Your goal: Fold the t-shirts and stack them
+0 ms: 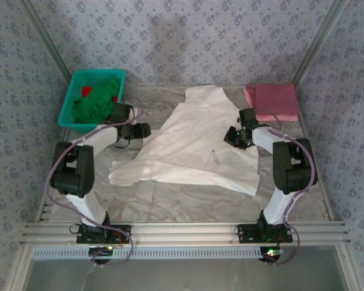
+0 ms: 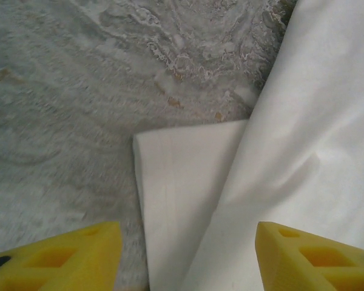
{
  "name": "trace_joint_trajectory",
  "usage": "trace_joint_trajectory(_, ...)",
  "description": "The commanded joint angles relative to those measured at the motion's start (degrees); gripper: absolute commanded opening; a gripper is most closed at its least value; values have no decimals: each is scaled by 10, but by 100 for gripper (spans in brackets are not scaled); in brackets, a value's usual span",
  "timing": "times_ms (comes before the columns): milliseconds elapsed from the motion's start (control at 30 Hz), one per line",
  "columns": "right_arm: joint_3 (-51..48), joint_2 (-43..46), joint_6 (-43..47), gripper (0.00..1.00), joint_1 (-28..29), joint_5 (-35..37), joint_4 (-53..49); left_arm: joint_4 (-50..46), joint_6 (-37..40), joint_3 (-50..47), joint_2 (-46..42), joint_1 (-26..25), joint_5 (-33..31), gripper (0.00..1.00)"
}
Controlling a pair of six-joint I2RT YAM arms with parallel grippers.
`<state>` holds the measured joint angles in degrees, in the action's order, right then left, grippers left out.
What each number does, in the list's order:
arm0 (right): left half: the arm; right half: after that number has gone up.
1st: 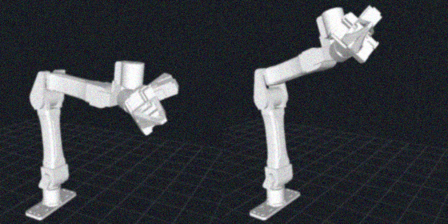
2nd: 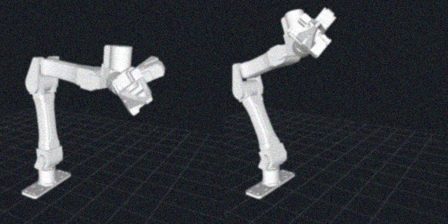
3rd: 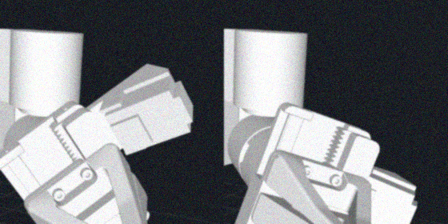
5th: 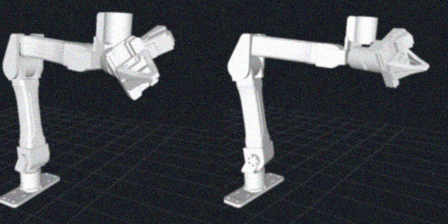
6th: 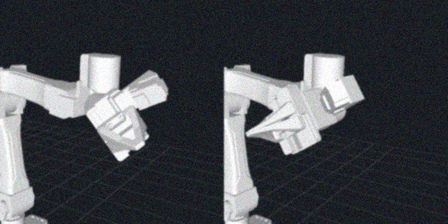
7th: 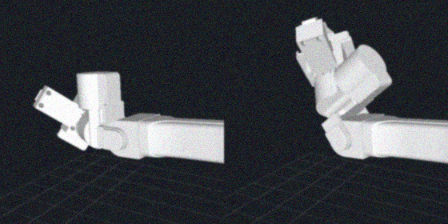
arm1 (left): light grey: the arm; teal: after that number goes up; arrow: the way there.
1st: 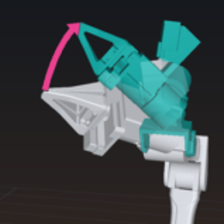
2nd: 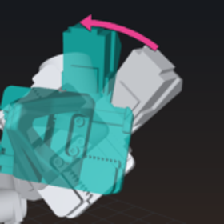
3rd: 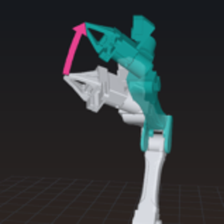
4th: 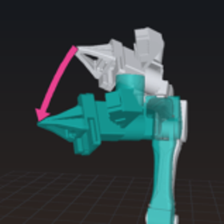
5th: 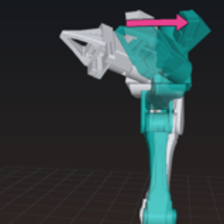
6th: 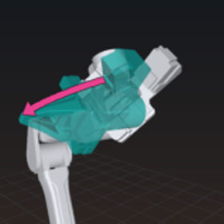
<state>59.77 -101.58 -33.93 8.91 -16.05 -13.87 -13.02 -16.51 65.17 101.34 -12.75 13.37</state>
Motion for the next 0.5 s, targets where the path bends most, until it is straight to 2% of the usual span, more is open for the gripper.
trace_joint_trajectory(0, -12, 12, -17, 0, 1, -36, 31, 6, 24, 31, 33, 1, 39, 61)
trace_joint_trajectory(167, -16, 14, -30, 0, 0, -61, 44, 4, 22, 51, 83, 0, 26, 64)
trace_joint_trajectory(267, -13, 12, -26, 0, 0, -64, 46, 14, 18, 60, 108, -1, 39, 64)
trace_joint_trajectory(300, -13, 10, -25, 0, 0, -63, 47, 15, 18, 64, 116, -2, 44, 58)
trace_joint_trajectory(367, -11, 5, -26, 0, -3, -67, 45, 17, 17, 71, 126, -6, 47, 42)
trace_joint_trajectory(467, -14, 2, -25, 0, -6, -69, 48, 22, 16, 74, 127, -10, 37, 28)
